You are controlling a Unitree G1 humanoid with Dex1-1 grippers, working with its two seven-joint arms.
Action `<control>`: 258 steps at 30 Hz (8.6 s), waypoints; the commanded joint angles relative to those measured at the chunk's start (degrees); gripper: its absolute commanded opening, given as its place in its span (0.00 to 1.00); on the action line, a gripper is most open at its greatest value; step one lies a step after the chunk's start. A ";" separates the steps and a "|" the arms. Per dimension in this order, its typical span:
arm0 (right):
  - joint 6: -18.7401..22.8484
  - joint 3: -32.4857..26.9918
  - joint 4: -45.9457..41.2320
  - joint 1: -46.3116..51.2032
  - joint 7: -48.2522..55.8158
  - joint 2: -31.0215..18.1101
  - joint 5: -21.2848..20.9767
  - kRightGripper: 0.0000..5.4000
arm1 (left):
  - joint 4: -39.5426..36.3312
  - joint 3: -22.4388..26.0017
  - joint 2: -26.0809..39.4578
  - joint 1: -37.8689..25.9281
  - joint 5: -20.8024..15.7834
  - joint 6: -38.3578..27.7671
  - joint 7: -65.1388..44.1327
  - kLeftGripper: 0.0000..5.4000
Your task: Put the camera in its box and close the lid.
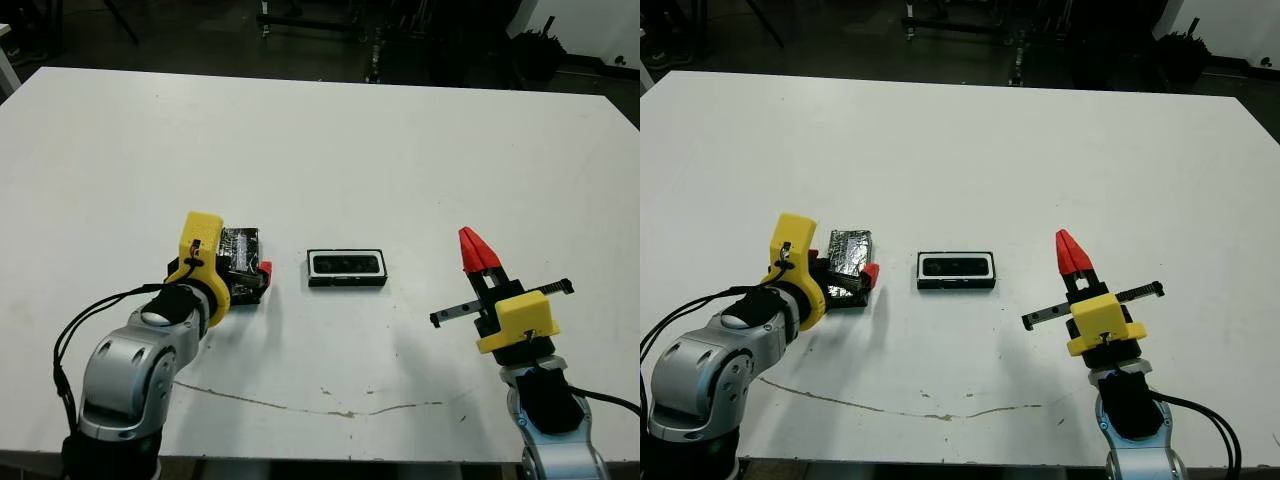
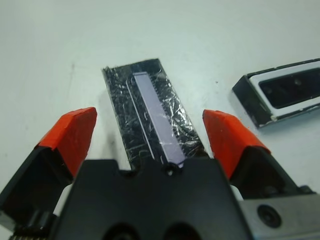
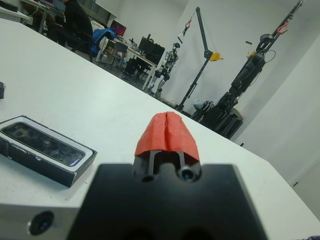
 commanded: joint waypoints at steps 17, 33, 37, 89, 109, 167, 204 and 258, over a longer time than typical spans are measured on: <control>-1.53 0.54 0.21 0.07 -0.78 0.24 0.29 0.00 | 3.04 2.19 4.47 4.67 -0.35 -8.41 -4.52 0.59; -1.22 1.00 0.33 0.34 -1.39 0.50 -0.02 0.00 | 4.82 -6.68 17.63 6.77 4.33 -19.82 -12.05 0.58; -1.61 1.08 0.55 0.57 -1.63 0.43 -0.43 0.00 | 7.35 -6.12 21.75 5.53 3.67 -27.27 -18.28 0.58; -0.65 2.41 1.04 -0.04 -2.46 -0.48 -3.09 0.00 | 67.65 -14.61 17.14 -31.11 3.47 -63.22 -70.14 0.58; -1.23 2.10 1.35 -0.36 -2.42 -0.63 -3.10 0.00 | 71.37 -16.09 13.21 -32.18 4.42 -60.74 -73.23 0.58; -2.07 0.71 2.20 0.70 -1.30 -1.84 -0.72 0.00 | 73.37 -20.31 10.17 -34.10 8.22 -66.80 -68.19 0.58; -1.93 -0.22 1.88 0.57 -0.12 -3.40 0.27 0.00 | 98.02 -13.74 10.41 -42.12 10.57 -69.64 -78.07 0.58; -3.16 -2.79 2.77 1.90 1.51 -4.74 3.11 0.00 | 101.56 -14.48 -1.97 -43.56 14.94 -69.67 -75.40 0.58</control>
